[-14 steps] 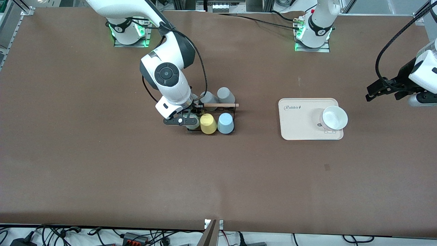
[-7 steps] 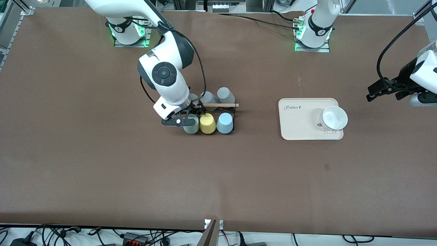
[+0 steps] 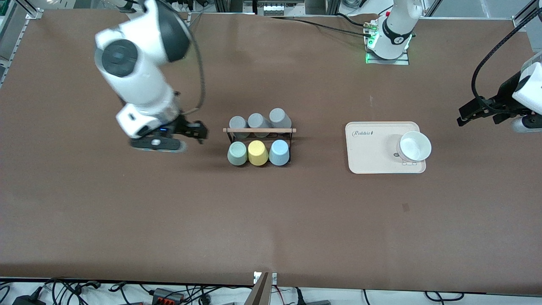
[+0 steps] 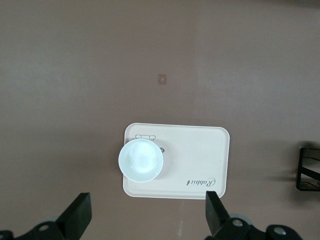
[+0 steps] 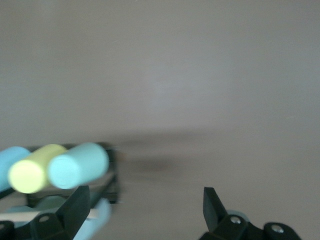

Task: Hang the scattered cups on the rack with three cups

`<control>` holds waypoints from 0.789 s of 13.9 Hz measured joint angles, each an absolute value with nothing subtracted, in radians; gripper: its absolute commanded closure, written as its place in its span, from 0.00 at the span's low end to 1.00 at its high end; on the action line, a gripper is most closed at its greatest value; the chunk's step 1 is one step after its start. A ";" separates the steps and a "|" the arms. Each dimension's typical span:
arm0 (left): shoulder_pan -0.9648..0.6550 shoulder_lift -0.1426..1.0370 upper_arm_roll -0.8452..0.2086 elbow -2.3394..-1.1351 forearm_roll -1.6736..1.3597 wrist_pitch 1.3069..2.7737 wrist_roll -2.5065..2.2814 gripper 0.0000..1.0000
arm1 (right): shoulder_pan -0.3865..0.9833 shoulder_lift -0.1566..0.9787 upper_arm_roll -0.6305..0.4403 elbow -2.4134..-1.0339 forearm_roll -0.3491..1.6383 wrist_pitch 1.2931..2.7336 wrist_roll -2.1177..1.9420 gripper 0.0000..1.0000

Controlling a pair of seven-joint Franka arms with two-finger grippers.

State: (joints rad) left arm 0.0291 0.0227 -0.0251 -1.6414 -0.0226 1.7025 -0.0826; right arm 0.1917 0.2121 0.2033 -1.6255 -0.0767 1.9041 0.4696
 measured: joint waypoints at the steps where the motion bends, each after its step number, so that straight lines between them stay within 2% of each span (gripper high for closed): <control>1: 0.034 0.023 -0.033 -1.641 -0.023 1.703 -0.082 0.00 | 0.137 0.180 0.202 -1.626 -0.076 1.873 0.415 0.00; 3: 0.036 0.023 -0.042 -1.641 -0.023 1.703 -0.082 0.00 | 0.022 0.130 0.191 -1.626 -0.069 1.829 0.310 0.00; 5: 0.038 0.023 -0.044 -1.641 -0.023 1.703 -0.082 0.00 | -0.059 0.098 0.133 -1.626 -0.017 1.799 0.185 0.00; 8: 0.041 0.023 -0.045 -1.642 -0.022 1.712 -0.080 0.00 | -0.087 0.070 -0.038 -1.599 0.033 1.723 0.078 0.00; 11: 0.043 0.023 -0.045 -1.642 -0.022 1.722 -0.074 0.00 | -0.092 0.064 -0.074 -1.538 0.030 1.612 0.064 0.00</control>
State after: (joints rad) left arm 0.0428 0.0228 -0.0451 -1.6423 -0.0224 1.7225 -0.0736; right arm -0.0922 0.0635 -0.0739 -1.5380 0.0297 1.6124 0.0639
